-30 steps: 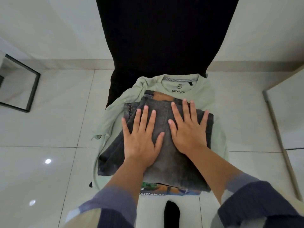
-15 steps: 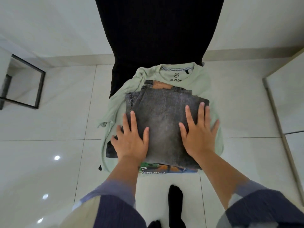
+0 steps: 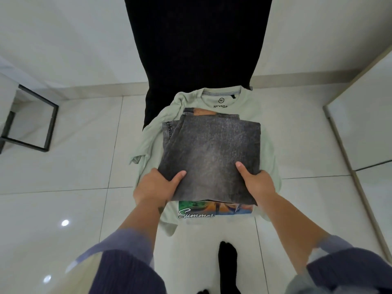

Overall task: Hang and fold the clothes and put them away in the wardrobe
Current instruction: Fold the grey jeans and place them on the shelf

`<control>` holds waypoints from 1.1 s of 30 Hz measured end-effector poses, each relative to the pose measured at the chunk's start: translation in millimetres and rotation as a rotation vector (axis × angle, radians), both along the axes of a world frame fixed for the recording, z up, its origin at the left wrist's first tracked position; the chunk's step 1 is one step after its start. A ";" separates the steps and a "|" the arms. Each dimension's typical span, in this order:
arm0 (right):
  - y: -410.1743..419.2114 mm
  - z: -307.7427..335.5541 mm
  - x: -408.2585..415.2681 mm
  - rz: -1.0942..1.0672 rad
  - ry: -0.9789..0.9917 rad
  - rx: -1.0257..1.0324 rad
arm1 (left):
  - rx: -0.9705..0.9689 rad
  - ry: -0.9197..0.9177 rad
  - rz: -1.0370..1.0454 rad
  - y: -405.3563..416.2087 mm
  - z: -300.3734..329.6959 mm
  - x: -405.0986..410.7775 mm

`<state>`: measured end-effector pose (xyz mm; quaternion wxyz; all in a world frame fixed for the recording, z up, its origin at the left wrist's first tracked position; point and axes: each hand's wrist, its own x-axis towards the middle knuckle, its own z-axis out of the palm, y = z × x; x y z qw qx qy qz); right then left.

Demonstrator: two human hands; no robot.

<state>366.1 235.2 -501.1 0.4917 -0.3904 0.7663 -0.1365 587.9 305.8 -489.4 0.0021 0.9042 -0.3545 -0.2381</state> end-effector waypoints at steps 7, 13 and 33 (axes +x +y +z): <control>1.7 60.8 -2.6 0.121 0.125 -0.346 | -0.141 -0.211 -0.221 -4.4 64.0 -23.0; 22.5 146.9 -41.2 0.052 0.167 -0.505 | -0.253 -0.250 -0.372 1.9 148.2 -59.1; 230.9 374.5 -383.3 -0.678 0.484 -0.706 | -0.726 0.025 -1.120 45.3 364.4 -414.1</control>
